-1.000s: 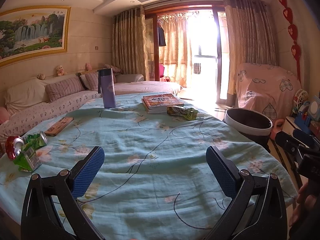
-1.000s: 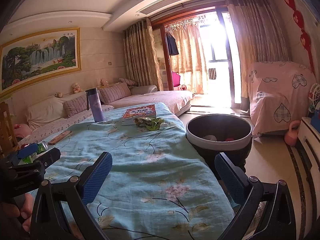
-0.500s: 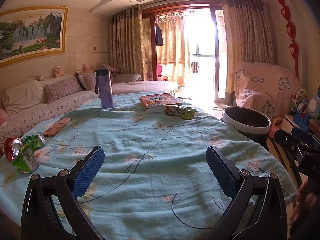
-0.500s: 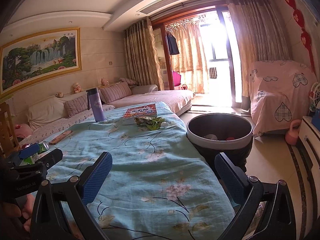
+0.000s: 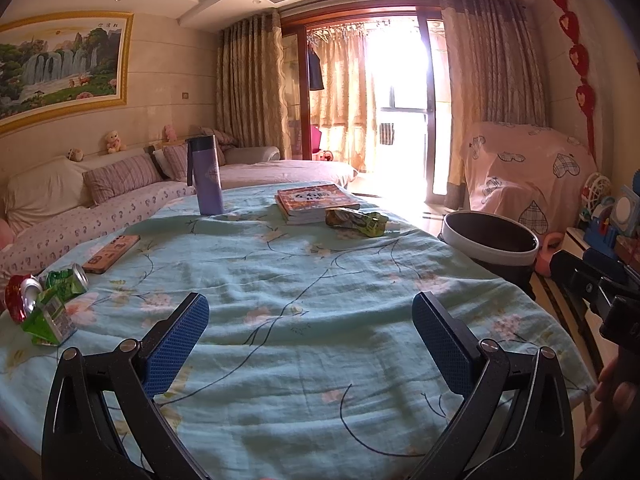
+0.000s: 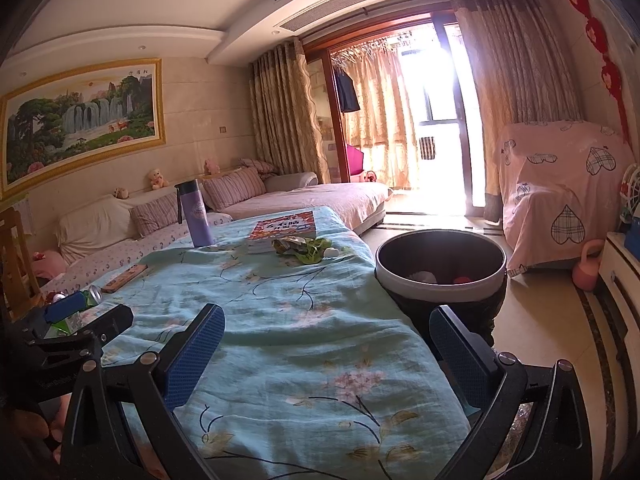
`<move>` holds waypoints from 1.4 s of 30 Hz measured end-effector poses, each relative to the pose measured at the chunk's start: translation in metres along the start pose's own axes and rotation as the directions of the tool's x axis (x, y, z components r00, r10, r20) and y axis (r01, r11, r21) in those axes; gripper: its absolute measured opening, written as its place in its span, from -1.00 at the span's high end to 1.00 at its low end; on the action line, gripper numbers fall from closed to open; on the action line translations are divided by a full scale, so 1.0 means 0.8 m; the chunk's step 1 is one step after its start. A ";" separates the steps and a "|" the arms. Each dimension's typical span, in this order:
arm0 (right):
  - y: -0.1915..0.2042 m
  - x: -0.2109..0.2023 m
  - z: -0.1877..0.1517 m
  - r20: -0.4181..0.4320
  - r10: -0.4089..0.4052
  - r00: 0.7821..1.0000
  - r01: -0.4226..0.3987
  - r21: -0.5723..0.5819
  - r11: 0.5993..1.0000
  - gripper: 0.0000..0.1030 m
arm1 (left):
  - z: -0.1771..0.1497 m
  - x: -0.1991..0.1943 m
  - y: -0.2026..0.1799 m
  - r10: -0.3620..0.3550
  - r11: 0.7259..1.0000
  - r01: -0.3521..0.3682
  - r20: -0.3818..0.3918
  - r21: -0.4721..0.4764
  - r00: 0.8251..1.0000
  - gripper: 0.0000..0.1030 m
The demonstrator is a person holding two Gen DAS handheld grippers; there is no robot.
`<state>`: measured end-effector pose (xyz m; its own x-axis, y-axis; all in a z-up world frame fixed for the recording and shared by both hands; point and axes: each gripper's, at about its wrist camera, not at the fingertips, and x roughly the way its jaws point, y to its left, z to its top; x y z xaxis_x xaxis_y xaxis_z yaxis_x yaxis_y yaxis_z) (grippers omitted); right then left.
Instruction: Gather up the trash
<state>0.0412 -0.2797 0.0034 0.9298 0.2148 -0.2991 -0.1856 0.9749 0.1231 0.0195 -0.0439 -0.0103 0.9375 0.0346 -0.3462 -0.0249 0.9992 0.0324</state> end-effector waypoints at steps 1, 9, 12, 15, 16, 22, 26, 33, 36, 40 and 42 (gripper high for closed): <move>0.000 0.000 0.000 0.000 0.002 1.000 -0.002 0.000 1.000 -1.00 | 0.000 0.000 0.000 -0.001 1.000 0.001 -0.001 0.001 1.000 -1.00; 0.001 0.000 0.002 0.002 0.012 1.000 -0.012 0.004 1.000 -1.00 | -0.001 0.005 0.003 -0.003 1.000 0.003 -0.012 -0.006 1.000 -1.00; 0.002 0.000 0.002 0.003 0.012 1.000 -0.012 -0.002 1.000 -1.00 | -0.001 0.005 0.004 -0.008 1.000 0.008 -0.011 -0.008 1.000 -1.00; 0.003 0.000 0.002 0.002 0.012 1.000 -0.012 -0.001 1.000 -1.00 | -0.001 0.004 0.004 -0.010 1.000 0.010 -0.010 -0.005 1.000 -1.00; 0.003 0.000 0.002 0.002 0.013 1.000 -0.013 -0.001 1.000 -1.00 | -0.001 0.004 0.004 -0.012 1.000 0.012 -0.010 -0.005 1.000 -1.00; 0.003 0.000 0.001 0.000 0.014 1.000 -0.014 -0.001 1.000 -1.00 | 0.000 0.002 0.003 -0.018 1.000 0.018 -0.005 -0.004 1.000 -1.00; 0.004 0.000 0.002 0.000 0.014 1.000 -0.014 0.000 1.000 -1.00 | 0.000 0.003 0.002 -0.020 1.000 0.019 -0.011 -0.006 1.000 -1.00; 0.005 0.000 0.002 -0.001 0.014 1.000 -0.014 0.005 1.000 -1.00 | 0.000 0.005 0.003 -0.028 1.000 0.027 -0.018 -0.013 0.999 -1.00; 0.006 -0.001 0.003 -0.005 0.012 1.000 -0.012 0.009 1.000 -1.00 | 0.001 0.008 0.003 -0.031 0.999 0.031 -0.027 -0.014 0.999 -1.00; 0.007 0.001 0.006 -0.017 0.009 1.000 -0.009 0.009 1.000 -1.00 | 0.001 0.015 0.005 -0.033 0.999 0.032 -0.047 -0.024 0.998 -1.00; 0.005 0.005 0.007 -0.025 0.008 1.000 -0.008 0.010 1.000 -1.00 | 0.002 0.018 0.005 -0.036 0.999 0.034 -0.054 -0.029 0.998 -1.00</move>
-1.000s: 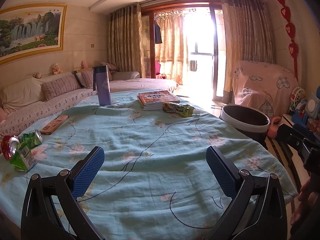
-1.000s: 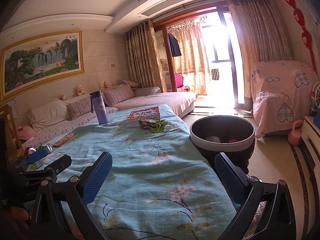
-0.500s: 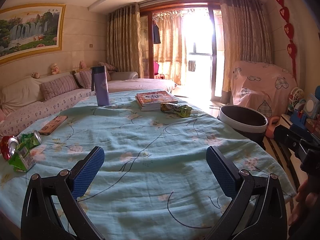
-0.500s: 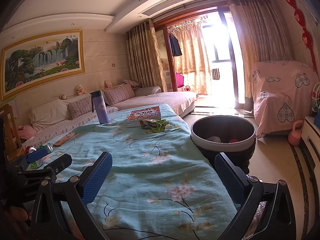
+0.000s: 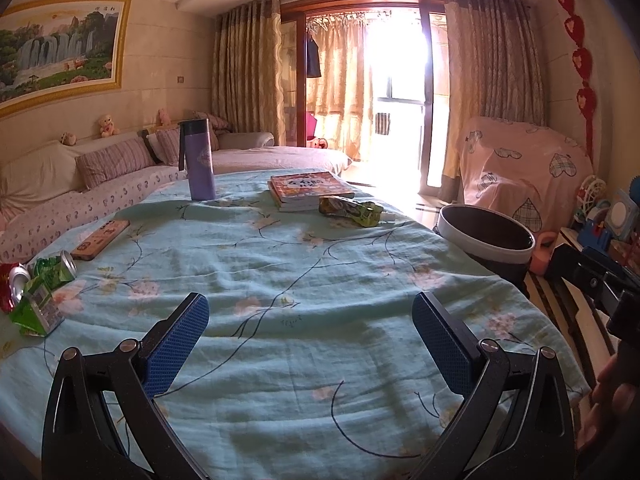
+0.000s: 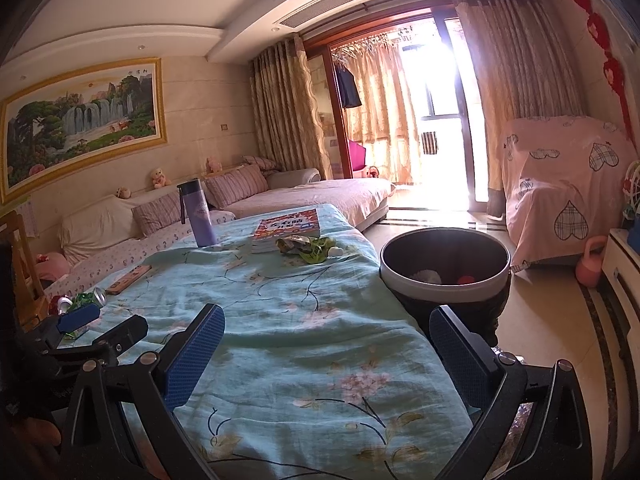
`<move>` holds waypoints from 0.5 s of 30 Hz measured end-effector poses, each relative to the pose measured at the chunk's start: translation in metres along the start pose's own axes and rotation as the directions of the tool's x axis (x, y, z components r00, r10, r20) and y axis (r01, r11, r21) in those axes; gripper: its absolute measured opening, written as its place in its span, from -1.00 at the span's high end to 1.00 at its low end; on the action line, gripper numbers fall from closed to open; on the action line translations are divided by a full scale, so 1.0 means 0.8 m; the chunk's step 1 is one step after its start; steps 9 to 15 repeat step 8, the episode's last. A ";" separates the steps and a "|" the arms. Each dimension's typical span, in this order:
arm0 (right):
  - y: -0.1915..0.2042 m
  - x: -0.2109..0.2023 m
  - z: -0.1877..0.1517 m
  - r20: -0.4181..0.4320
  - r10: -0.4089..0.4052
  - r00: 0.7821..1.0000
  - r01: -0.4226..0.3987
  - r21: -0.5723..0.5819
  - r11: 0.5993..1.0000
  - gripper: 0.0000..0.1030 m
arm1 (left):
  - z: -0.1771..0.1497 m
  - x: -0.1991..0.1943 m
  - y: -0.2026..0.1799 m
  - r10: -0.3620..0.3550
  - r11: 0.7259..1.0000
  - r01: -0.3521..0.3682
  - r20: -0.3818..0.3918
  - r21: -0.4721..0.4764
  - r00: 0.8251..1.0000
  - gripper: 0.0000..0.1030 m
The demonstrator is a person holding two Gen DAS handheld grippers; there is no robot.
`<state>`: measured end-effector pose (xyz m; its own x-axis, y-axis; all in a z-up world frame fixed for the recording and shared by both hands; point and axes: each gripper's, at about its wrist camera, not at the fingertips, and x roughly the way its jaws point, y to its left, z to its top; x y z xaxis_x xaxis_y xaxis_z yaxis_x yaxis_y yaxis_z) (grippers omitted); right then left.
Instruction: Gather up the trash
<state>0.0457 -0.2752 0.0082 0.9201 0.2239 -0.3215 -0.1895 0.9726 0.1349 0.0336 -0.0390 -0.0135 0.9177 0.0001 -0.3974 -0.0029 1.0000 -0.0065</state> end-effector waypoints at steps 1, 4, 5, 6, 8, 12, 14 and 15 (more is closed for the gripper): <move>0.000 0.002 0.001 -0.008 -0.004 1.000 0.004 -0.001 1.000 -1.00 | 0.001 0.001 0.001 -0.002 1.000 0.002 -0.003 -0.003 1.000 -1.00; 0.000 0.010 0.001 -0.033 -0.010 0.999 0.010 0.002 1.000 -1.00 | 0.004 0.004 0.002 -0.008 1.000 0.008 -0.011 -0.005 1.000 -1.00; -0.001 0.013 0.000 -0.041 -0.010 0.999 0.010 0.004 1.000 -1.00 | 0.004 0.006 0.002 -0.008 1.000 0.008 -0.014 -0.004 1.000 -1.00; -0.001 0.016 0.000 -0.051 -0.009 0.999 0.009 0.007 1.000 -1.00 | 0.005 0.007 0.003 -0.010 1.000 0.010 -0.018 -0.005 1.000 -1.00; 0.000 0.022 0.000 -0.067 -0.005 0.998 0.005 0.009 1.000 -1.00 | 0.005 0.011 0.004 -0.019 1.000 0.018 -0.030 -0.013 0.999 -1.00; 0.000 0.022 0.000 -0.067 -0.005 0.998 0.005 0.009 1.000 -1.00 | 0.005 0.011 0.004 -0.019 1.000 0.018 -0.030 -0.013 0.999 -1.00; 0.000 0.022 0.000 -0.067 -0.005 0.998 0.005 0.009 1.000 -1.00 | 0.005 0.011 0.004 -0.019 1.000 0.018 -0.030 -0.013 0.999 -1.00; 0.000 0.022 0.000 -0.067 -0.005 0.998 0.005 0.009 1.000 -1.00 | 0.005 0.011 0.004 -0.019 1.000 0.018 -0.030 -0.013 0.999 -1.00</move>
